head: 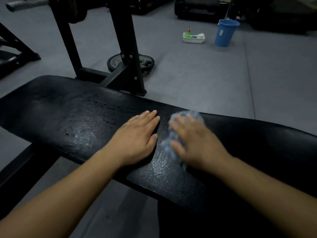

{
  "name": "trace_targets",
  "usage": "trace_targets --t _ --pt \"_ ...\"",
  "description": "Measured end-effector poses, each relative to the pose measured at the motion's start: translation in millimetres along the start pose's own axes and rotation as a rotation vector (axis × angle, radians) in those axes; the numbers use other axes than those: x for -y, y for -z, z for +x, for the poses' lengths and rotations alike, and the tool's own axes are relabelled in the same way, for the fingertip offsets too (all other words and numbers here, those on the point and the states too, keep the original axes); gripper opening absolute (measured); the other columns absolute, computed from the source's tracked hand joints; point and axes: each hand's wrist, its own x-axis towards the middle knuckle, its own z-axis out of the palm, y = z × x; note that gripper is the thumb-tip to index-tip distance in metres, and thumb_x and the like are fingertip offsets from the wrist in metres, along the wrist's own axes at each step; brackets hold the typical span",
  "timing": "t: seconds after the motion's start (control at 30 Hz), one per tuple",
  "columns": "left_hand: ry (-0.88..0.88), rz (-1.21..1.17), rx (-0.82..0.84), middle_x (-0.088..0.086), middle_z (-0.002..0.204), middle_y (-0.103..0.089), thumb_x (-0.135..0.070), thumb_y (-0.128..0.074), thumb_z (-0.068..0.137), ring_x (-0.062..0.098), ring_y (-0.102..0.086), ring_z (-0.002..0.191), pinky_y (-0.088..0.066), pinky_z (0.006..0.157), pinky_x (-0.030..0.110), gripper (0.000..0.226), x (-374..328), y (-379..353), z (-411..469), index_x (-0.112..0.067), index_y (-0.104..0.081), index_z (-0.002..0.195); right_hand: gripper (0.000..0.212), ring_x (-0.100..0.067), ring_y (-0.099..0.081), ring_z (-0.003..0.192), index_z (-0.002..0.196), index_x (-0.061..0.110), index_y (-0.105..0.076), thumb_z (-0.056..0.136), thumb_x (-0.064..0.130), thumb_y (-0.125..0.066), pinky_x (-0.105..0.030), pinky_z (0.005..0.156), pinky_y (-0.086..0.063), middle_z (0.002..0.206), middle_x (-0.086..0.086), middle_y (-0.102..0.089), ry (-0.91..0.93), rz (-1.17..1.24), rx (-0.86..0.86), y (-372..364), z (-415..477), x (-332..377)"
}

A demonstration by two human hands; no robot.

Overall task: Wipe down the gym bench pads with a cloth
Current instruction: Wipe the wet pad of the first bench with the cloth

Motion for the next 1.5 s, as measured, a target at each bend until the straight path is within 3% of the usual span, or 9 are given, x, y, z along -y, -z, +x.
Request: trace_targets --t 0.13,0.3,0.5,0.7,0.87,1.07,1.27,1.4,1.5 --pt "-0.058 -0.014 0.018 0.0 0.167 -0.01 -0.053 -0.004 0.086 0.014 -0.007 0.154 -0.002 0.124 0.029 0.082 -21 -5 -1 -0.019 -0.021 0.159 0.062 -0.024 -0.027 0.148 0.148 0.024 -0.045 0.096 0.057 -0.041 -0.04 0.122 -0.021 0.158 -0.005 -0.037 0.415 0.017 0.129 5 -79 3" --pt "-0.1 0.018 0.021 -0.001 0.168 -0.007 -0.054 -0.004 0.088 0.013 -0.003 0.154 -0.001 0.125 0.03 0.08 -39 -8 0 -0.02 -0.017 0.16 0.073 -0.022 -0.022 0.149 0.151 0.029 -0.036 0.09 0.065 -0.024 -0.038 0.122 -0.016 0.161 -0.002 -0.031 -0.134 -0.015 -0.02 9 -6 -60" --pt "-0.134 -0.02 0.032 0.0 0.167 -0.008 -0.054 -0.01 0.092 0.014 -0.004 0.154 -0.006 0.125 0.033 0.077 -45 -12 -7 -0.018 -0.02 0.159 0.064 -0.025 -0.028 0.148 0.148 0.024 -0.045 0.096 0.061 -0.037 -0.042 0.122 -0.021 0.158 -0.005 -0.037 0.331 -0.009 0.097 8 -106 -13" --pt "-0.173 -0.01 0.038 -0.005 0.167 -0.002 -0.056 -0.01 0.093 0.009 0.003 0.153 0.001 0.123 0.028 0.076 -57 -11 -7 -0.021 -0.015 0.16 0.078 -0.023 -0.019 0.151 0.152 0.025 -0.036 0.088 0.066 -0.02 -0.038 0.124 -0.01 0.161 -0.003 -0.03 -0.171 -0.021 -0.041 11 -45 -77" --pt "-0.226 -0.048 0.055 -0.007 0.167 -0.003 -0.054 -0.015 0.095 0.006 0.005 0.153 0.001 0.122 0.028 0.072 -71 -14 -14 -0.022 -0.017 0.16 0.06 -0.024 -0.024 0.15 0.152 0.026 -0.038 0.099 0.056 -0.036 -0.045 0.122 -0.02 0.16 -0.003 -0.033 0.408 0.004 0.14 17 -140 -35" --pt "-0.232 -0.055 0.05 -0.005 0.167 -0.003 -0.057 -0.013 0.092 0.01 0.001 0.154 -0.006 0.126 0.035 0.077 -99 -21 4 -0.022 -0.016 0.16 0.072 -0.019 -0.014 0.152 0.154 0.029 -0.032 0.089 0.061 -0.023 -0.033 0.124 -0.006 0.164 -0.001 -0.024 -0.183 -0.013 -0.023 20 -69 -108" --pt "-0.203 -0.051 0.017 0.0 0.167 -0.009 -0.055 -0.013 0.09 0.014 -0.004 0.154 -0.006 0.125 0.035 0.079 -112 -25 12 -0.018 -0.021 0.159 0.062 -0.02 -0.019 0.151 0.153 0.027 -0.036 0.098 0.054 -0.04 -0.037 0.124 -0.013 0.162 -0.001 -0.028 0.308 -0.034 0.138 27 -152 -80" --pt "-0.205 -0.062 0.027 -0.001 0.168 -0.005 -0.058 -0.009 0.089 0.013 -0.001 0.154 0.002 0.123 0.03 0.081 -123 -22 16 -0.019 -0.017 0.16 0.072 -0.018 -0.018 0.151 0.153 0.03 -0.035 0.089 0.063 -0.028 -0.04 0.124 -0.016 0.162 0.0 -0.027 -0.195 -0.019 -0.006 33 -108 -134" --pt "-0.217 -0.063 0.041 -0.004 0.168 0.002 -0.059 -0.004 0.085 0.01 0.005 0.153 0.005 0.122 0.027 0.084 -136 -21 18 -0.023 -0.012 0.161 0.067 -0.027 -0.021 0.151 0.152 0.023 -0.037 0.094 0.055 -0.036 -0.042 0.124 -0.014 0.161 -0.007 -0.029 -0.01 -0.05 0.017 23 -142 -102"
